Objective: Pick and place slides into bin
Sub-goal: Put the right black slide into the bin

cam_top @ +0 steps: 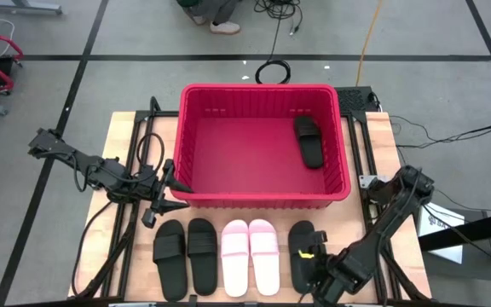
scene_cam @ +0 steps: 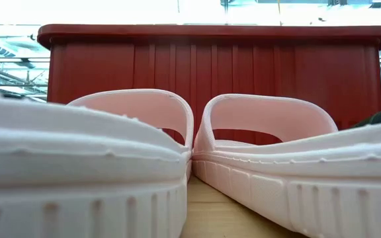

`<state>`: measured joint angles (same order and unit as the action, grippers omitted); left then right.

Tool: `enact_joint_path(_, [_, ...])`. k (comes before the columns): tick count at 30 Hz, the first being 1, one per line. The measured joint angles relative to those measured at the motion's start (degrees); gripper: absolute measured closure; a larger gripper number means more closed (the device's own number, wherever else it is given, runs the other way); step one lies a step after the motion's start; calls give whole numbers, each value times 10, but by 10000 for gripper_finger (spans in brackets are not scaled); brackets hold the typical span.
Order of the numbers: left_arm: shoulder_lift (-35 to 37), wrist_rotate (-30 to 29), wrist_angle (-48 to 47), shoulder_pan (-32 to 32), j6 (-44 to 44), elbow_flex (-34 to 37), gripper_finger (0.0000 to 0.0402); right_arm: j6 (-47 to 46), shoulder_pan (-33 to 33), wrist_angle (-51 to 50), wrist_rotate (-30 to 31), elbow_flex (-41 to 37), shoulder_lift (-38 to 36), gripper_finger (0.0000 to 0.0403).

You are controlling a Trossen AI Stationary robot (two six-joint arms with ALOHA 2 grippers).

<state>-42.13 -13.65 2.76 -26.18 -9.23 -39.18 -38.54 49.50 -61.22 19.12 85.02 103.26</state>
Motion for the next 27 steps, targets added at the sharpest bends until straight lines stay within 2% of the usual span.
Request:
enact_joint_path(5, [0, -4, 0, 0, 0, 0, 215, 2, 0, -4, 19, 0, 14, 256])
enact_joint_path(16, [0, -5, 0, 0, 0, 0, 215, 16, 0, -8, 37, 0, 50, 292])
enact_joint_path(27, [-11, -5, 5, 0, 0, 0, 215, 20, -7, -34, 79, -11, 61, 294])
